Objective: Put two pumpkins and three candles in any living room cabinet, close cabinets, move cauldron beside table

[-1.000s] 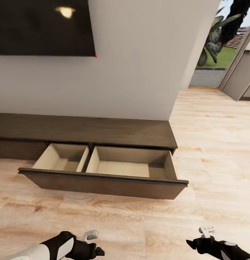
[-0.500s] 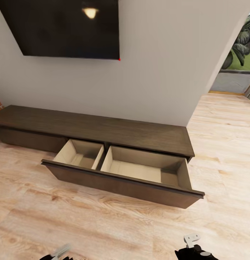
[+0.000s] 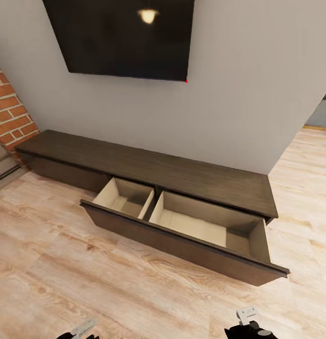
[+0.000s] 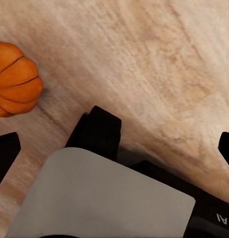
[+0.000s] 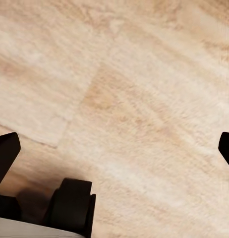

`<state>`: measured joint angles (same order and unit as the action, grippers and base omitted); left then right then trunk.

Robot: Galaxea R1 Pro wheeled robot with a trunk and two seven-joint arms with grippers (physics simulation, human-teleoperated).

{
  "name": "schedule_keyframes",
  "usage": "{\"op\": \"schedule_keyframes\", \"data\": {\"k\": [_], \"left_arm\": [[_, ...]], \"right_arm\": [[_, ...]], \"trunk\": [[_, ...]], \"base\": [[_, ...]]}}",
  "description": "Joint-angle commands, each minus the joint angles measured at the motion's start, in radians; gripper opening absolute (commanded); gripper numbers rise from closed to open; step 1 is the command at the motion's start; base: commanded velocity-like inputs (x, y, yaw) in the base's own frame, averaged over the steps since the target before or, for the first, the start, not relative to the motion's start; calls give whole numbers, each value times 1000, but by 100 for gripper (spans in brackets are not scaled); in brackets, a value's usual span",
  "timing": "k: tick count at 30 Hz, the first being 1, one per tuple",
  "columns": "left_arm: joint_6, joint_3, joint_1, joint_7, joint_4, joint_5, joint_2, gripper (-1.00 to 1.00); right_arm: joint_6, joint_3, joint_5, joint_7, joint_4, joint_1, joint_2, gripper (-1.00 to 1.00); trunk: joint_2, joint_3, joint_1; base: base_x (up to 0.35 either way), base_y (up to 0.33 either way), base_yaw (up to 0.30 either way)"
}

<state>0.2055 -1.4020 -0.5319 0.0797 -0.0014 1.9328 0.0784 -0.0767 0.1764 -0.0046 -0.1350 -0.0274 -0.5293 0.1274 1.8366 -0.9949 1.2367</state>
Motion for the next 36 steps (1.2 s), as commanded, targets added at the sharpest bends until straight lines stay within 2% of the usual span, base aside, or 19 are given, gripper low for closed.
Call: {"op": "schedule_keyframes", "data": {"k": [1,28,36], "left_arm": [[0,0,0,0,0,0,0,100],[2,0,4,0,0,0,0,100],[2,0,4,0,0,0,0,100]], "right_arm": [[0,0,0,0,0,0,0,100],[0,0,0,0,0,11,0,100],[0,0,0,0,0,15,-7,100]], "trunk": [[-7,3,-4],[-7,-16,-4],[-7,-21,-4]], "base": [[0,0,284],[0,0,284],[0,0,284]]}}
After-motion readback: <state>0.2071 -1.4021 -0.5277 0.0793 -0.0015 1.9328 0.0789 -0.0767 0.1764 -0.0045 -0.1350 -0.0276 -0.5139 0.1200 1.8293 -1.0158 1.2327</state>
